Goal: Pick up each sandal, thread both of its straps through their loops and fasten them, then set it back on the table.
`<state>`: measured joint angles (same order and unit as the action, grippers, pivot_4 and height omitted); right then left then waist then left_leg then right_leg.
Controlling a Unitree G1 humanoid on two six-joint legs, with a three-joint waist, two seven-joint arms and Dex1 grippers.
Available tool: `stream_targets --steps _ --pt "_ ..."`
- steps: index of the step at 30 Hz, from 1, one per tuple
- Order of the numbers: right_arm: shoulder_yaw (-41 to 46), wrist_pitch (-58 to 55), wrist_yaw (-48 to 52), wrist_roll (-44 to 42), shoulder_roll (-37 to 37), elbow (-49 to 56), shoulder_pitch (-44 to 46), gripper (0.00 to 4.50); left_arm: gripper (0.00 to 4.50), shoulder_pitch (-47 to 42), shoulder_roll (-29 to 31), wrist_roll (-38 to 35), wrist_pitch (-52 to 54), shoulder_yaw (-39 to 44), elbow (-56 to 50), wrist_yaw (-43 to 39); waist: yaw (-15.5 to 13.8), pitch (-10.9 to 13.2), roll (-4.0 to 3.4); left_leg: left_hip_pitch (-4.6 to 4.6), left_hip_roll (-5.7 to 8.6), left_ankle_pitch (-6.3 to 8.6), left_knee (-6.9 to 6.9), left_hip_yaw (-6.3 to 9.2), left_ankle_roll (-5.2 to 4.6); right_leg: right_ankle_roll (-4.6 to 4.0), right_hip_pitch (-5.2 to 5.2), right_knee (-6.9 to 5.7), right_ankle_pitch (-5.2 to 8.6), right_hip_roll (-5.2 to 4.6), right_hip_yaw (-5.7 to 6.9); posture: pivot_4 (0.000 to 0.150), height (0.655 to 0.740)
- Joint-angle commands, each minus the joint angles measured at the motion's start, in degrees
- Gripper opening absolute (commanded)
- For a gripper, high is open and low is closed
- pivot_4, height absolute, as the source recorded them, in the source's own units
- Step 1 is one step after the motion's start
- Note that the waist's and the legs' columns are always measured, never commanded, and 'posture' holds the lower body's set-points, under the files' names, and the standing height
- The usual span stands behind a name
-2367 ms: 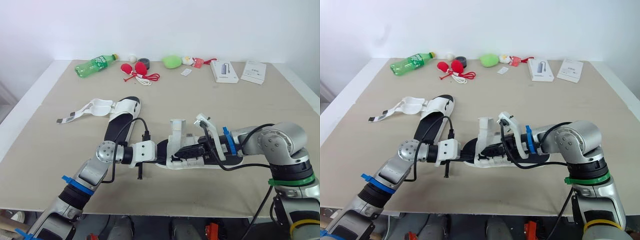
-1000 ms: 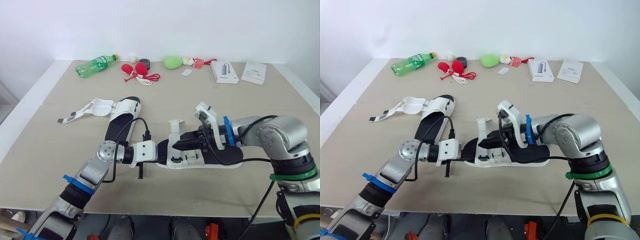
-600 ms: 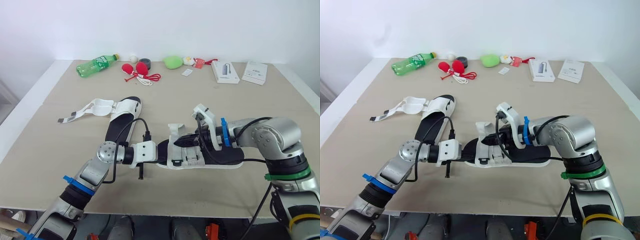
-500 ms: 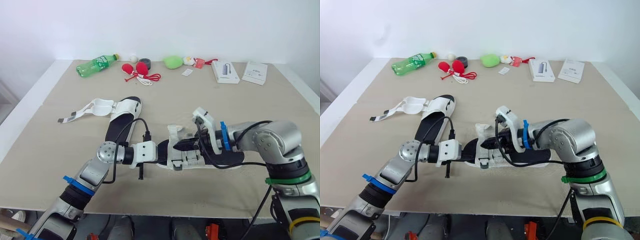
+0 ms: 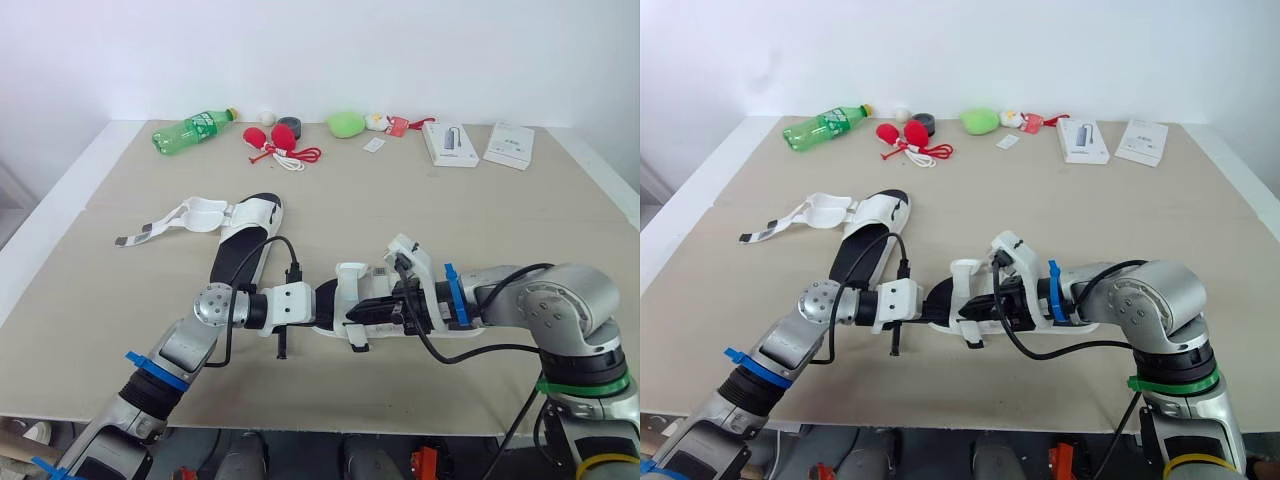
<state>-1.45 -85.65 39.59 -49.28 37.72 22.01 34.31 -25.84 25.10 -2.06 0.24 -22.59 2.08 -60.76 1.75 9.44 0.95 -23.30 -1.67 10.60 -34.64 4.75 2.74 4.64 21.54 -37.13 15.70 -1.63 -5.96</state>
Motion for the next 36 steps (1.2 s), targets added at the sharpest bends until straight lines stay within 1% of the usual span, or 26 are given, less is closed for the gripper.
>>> stream_targets --steps 1,2,3,4,6,7,9,10,12,13,16,19,21,26,32,36 --pt "1.2 2.7 2.3 -1.2 2.2 2.3 0.3 0.8 0.0 1.9 0.3 3.1 1.4 -4.1 3.2 -1.3 0.0 0.0 0.0 -0.01 0.0 0.0 0.0 0.0 0.0 0.0 0.01 0.0 0.0 0.0 0.0 0.15 0.74" --pt "1.3 3.6 3.4 -1.4 3.1 2.2 0.5 1.03 0.0 1.8 0.4 3.1 1.3 -4.1 3.3 -1.3 0.0 0.0 -0.01 -0.01 0.0 0.0 0.0 0.0 0.0 0.01 0.01 0.01 0.01 -0.01 0.0 0.15 0.74" --pt "1.7 5.1 5.3 -1.6 4.4 2.1 0.7 1.54 0.0 1.8 0.4 3.1 1.3 -4.1 3.3 -1.3 0.0 0.0 -0.01 -0.03 0.01 0.0 0.0 0.0 0.0 0.01 0.02 0.01 0.01 -0.01 0.0 0.15 0.74" --pt "2.1 6.3 6.8 -1.6 5.8 1.9 0.9 1.94 0.0 1.7 0.4 3.1 1.3 -4.1 3.3 -1.3 -0.1 0.0 -0.01 -0.03 0.01 0.0 0.0 0.0 0.0 0.01 0.03 0.02 0.0 -0.01 0.0 0.15 0.74" --pt "3.5 8.4 9.3 -2.0 8.4 1.5 1.0 3.01 0.0 1.7 0.5 3.1 1.3 -4.1 3.4 -1.3 -0.1 0.0 -0.02 -0.03 0.01 0.0 -0.01 -0.01 0.0 0.01 0.02 0.03 0.0 -0.01 0.0 0.15 0.74" --pt "4.2 9.0 10.3 -2.4 9.5 1.4 0.8 3.35 0.0 1.7 0.5 3.1 1.3 -4.0 3.4 -1.3 -0.1 0.0 -0.02 -0.04 0.02 0.0 0.0 0.0 0.0 0.02 0.03 0.03 0.0 -0.01 -0.01 0.15 0.74" --pt "6.3 10.2 13.5 -4.4 11.7 2.1 -0.7 4.23 0.0 1.8 0.6 3.1 1.3 -4.0 3.4 -1.3 -0.1 0.0 -0.01 -0.03 0.01 0.0 0.0 -0.01 0.0 0.01 0.03 0.04 0.0 -0.01 -0.01 0.15 0.74" --pt "6.9 9.9 14.3 -5.6 12.3 2.4 -1.5 4.47 0.0 1.8 0.7 3.1 1.3 -4.0 3.4 -1.4 -0.2 0.0 0.0 -0.03 0.01 0.0 0.0 0.0 0.0 0.01 0.02 0.04 0.01 -0.01 -0.01 0.15 0.74" --pt "7.7 9.9 17.3 -8.3 14.6 5.4 -6.6 4.47 0.0 1.8 0.7 3.1 1.3 -3.9 3.4 -1.4 -0.4 0.0 0.01 -0.02 -0.01 0.0 0.01 0.0 0.0 0.0 0.02 0.04 0.03 0.0 0.0 0.15 0.74" --pt "7.4 11.3 17.8 -8.1 15.1 7.2 -9.4 4.47 0.0 1.7 0.8 3.1 1.2 -3.9 3.4 -1.5 -0.4 0.0 0.04 -0.04 0.0 0.01 0.04 0.03 0.0 0.0 0.02 0.05 0.06 0.0 0.03 0.15 0.74" --pt "4.9 15.5 14.7 -3.6 14.6 8.6 -15.3 4.47 0.0 1.6 0.9 3.0 1.2 -4.0 3.4 -1.6 -0.4 0.0 0.0 -0.03 -0.02 0.06 0.05 0.01 0.03 0.01 0.02 0.05 0.14 0.02 0.0 0.15 0.74" --pt "2.3 19.8 14.3 0.5 15.4 8.9 -18.3 4.47 0.0 1.5 1.0 2.9 1.2 -3.9 3.5 -1.8 -0.3 0.0 0.01 -0.02 -0.01 0.06 0.02 -0.01 0.03 0.05 0.03 0.05 0.12 0.02 -0.02 0.15 0.74" --pt "1.4 21.3 12.4 2.5 14.5 8.3 -18.7 4.47 0.0 1.4 1.2 2.9 1.1 -3.8 3.6 -2.0 -0.3 0.0 0.01 0.0 -0.02 0.06 0.01 -0.03 0.04 -0.06 0.04 0.05 0.18 0.02 -0.04 0.15 0.74" --pt "0.0 22.2 9.2 3.9 11.8 8.4 -18.6 4.47 0.0 1.3 1.4 2.9 1.1 -3.9 3.6 -2.1 -0.3 0.0 0.02 0.02 -0.05 0.05 0.01 -0.03 0.04 -0.05 0.03 0.04 0.14 0.05 -0.04 0.15 0.74" --pt "-1.5 21.3 5.8 3.9 7.6 7.9 -16.9 4.47 0.0 1.1 1.1 3.1 1.1 -4.0 3.8 -1.8 -0.3 0.0 0.03 0.03 -0.08 0.04 0.0 -0.03 0.06 -0.11 0.03 0.04 0.14 0.08 -0.06 0.15 0.74" --pt "-2.4 20.8 4.3 4.7 6.2 6.7 -16.0 4.47 0.0 0.5 0.8 4.0 0.2 -3.4 5.2 -0.2 -0.2 0.0 0.03 0.03 -0.08 0.03 -0.01 -0.02 0.07 -0.13 0.03 0.04 0.11 0.08 -0.06 0.15 0.74"
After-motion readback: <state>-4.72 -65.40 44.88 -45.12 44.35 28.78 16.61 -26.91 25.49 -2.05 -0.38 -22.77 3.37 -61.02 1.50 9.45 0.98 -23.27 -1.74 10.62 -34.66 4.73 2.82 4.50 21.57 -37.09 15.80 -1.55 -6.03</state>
